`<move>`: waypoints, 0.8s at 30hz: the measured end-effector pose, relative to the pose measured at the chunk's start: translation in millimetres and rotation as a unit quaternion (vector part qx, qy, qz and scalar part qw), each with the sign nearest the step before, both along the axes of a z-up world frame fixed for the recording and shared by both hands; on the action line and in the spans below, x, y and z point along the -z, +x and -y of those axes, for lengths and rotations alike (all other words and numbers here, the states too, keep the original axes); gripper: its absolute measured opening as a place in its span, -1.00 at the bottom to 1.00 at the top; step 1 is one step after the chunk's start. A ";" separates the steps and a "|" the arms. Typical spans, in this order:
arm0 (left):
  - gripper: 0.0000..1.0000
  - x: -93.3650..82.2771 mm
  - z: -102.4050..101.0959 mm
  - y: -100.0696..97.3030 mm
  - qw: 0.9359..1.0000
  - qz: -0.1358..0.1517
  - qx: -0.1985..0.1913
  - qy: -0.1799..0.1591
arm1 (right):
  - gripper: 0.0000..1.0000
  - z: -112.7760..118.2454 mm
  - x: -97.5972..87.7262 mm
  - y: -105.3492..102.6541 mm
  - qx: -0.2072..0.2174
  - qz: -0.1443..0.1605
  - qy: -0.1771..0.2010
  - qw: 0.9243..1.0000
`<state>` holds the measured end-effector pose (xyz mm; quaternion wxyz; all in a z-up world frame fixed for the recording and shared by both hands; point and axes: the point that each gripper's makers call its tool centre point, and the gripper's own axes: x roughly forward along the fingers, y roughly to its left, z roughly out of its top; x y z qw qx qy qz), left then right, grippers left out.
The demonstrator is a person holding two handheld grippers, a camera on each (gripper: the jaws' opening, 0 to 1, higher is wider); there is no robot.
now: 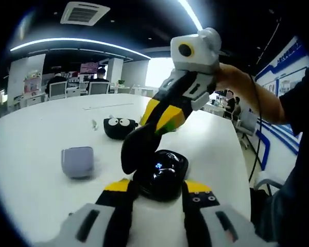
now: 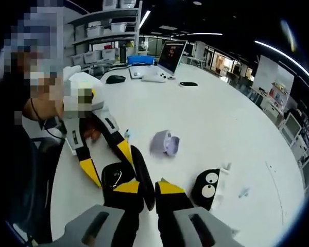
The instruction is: Pick up the earbuds from the table and place the earbuds into the earbud case
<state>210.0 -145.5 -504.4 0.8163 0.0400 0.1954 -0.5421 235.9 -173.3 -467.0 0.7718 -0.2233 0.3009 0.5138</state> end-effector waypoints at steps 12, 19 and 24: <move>-0.20 0.1 0.3 0.9 1.000 0.001 0.000 -0.002 | -0.69 -0.6 2.6 -24.7 -0.003 0.003 0.011 1.000; -0.20 0.0 0.9 1.7 1.000 0.001 -0.001 -0.001 | -0.63 -1.8 6.3 -33.3 0.000 0.013 0.012 1.000; -0.20 -0.1 0.8 2.1 1.000 0.001 -0.001 -0.002 | -0.62 -2.7 7.9 -35.6 0.002 0.024 0.008 1.000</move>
